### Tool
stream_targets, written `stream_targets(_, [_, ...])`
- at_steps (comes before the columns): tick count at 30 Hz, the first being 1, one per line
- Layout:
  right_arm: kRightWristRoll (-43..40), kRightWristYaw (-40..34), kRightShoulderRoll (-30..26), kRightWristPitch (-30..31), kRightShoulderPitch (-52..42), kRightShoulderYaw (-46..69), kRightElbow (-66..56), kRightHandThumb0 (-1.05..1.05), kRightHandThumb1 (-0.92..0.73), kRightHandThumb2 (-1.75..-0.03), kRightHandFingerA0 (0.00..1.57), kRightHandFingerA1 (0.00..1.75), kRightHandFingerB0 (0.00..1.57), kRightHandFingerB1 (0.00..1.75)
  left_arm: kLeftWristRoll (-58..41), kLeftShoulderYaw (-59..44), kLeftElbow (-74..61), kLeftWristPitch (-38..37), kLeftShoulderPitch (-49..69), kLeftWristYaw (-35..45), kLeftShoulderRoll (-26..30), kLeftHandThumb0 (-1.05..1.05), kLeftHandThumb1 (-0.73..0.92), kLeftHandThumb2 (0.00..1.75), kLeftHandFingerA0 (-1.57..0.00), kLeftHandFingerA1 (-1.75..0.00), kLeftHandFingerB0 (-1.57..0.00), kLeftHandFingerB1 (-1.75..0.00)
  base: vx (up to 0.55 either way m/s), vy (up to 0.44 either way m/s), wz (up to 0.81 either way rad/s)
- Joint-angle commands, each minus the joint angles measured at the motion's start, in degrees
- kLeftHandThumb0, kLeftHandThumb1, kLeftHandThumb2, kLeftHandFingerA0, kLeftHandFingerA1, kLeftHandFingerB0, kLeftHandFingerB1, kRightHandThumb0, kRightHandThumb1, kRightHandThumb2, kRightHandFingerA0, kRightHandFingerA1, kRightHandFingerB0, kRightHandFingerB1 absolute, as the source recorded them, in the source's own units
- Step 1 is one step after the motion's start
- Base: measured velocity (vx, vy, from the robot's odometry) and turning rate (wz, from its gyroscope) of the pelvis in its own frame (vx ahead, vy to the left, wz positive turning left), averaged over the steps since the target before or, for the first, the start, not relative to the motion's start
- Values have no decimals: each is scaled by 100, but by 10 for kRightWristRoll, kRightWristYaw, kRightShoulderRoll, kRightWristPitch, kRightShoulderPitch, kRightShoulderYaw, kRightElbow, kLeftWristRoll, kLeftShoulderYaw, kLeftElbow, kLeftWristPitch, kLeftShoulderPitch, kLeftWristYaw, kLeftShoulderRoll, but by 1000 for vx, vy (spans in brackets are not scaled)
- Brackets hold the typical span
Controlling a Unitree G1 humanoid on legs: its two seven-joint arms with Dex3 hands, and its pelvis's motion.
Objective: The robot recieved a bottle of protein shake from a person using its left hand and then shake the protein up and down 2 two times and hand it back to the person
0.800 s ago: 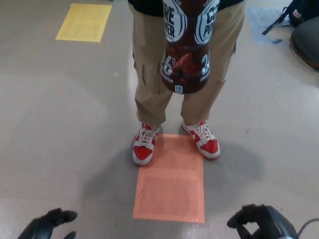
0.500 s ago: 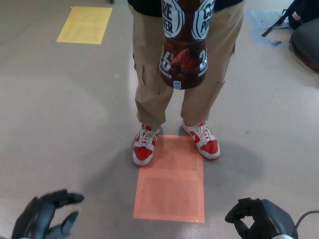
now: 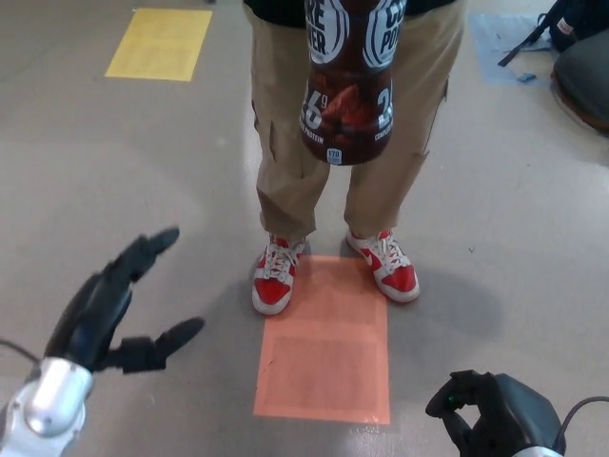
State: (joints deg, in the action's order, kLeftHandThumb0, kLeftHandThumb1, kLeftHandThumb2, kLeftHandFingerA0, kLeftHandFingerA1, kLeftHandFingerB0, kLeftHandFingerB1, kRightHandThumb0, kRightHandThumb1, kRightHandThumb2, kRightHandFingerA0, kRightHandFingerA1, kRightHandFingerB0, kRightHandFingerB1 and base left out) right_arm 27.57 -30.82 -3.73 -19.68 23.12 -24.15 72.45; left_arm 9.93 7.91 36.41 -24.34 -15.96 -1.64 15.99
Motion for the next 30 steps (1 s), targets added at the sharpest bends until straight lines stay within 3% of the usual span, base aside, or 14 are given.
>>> stream_targets(1, [19, -47, -5, -28, 13, -2, 19, -46, -55, -110, 94, 91, 94, 72, -291, -35, -234, 316, -28, 327, 67, -73, 56, 59, -18, -33, 0, -16, 0, 0, 0])
stream_targets(4, [16, -46, -5, -26, 12, 1, 20, -49, -58, -106, 92, 91, 94, 73, -336, -33, -287, 387, -40, 349, 79, -76, 47, 69, -8, -36, 0, -12, 0, 0, 0])
stream_targets(5, [14, -44, -5, -29, 11, 4, 20, -50, -59, -107, 91, 104, 94, 77, -341, -29, -306, 409, -45, 352, 87, -81, 61, 60, -10, -32, 0, -12, 0, 0, 0])
stream_targets(6, [11, -43, -5, -33, 10, 6, 20, -50, -59, -107, 91, 104, 94, 77, -343, -25, -325, 429, -51, 354, 96, -81, 61, 60, -10, -32, 0, -12, 0, 0, 0])
stream_targets(7, [12, -43, -6, -34, 9, 5, 19, -51, -61, -105, 91, 103, 93, 76, -355, -22, -349, 466, -65, 354, 105, -83, 51, 89, -2, -32, -1, -3, 0, 0, 0])
stream_targets(13, [13, -43, -8, -35, 5, 6, 21, -50, -59, -109, 91, 108, 94, 78, -383, -20, -395, 565, -116, 347, 121, -85, 54, 92, -2, -33, 0, -4, 0, 0, 0])
stream_targets(14, [14, -44, -8, -35, 5, 6, 22, -50, -60, -108, 91, 109, 94, 77, -389, -23, -398, 578, -124, 346, 121, -83, 67, 62, -6, -31, 0, -1, 0, 0, 0])
stream_targets(15, [14, -43, -8, -35, 5, 5, 22, -50, -60, -108, 91, 109, 94, 77, -393, -24, -399, 587, -129, 347, 122, -83, 67, 62, -6, -31, 0, -1, 0, 0, 0])
stream_targets(16, [18, -48, -9, -33, 6, 3, 22, -50, -60, -105, 92, 109, 94, 76, -408, -30, -395, 610, -145, 345, 120, -81, 67, 63, -3, -29, 0, 0, 0, 0, 0])
stream_targets(17, [20, -51, -8, -32, 6, 2, 22, -48, -59, -105, 92, 107, 94, 75, -423, -36, -392, 632, -159, 345, 119, -83, 56, 93, -1, -28, 0, -6, 0, 0, 0])
stream_targets(21, [18, -50, -7, -32, 6, 6, 22, -47, -57, -107, 93, 103, 95, 75, -451, -47, -389, 679, -184, 338, 112, -82, 56, 93, -2, -32, 0, -10, 0, 0, 0])
stream_targets(27, [21, -49, -10, -42, 3, 5, 22, -49, -58, -106, 90, 117, 92, 79, -469, -36, -414, 721, -217, 347, 110, -86, 55, 93, -2, -33, 0, -4, 0, 0, 0])
stream_targets(30, [21, -50, -10, -42, 1, 5, 22, -49, -59, -105, 91, 113, 93, 78, -473, -31, -421, 739, -230, 344, 104, -85, 55, 92, -2, -33, 0, -6, 0, 0, 0])
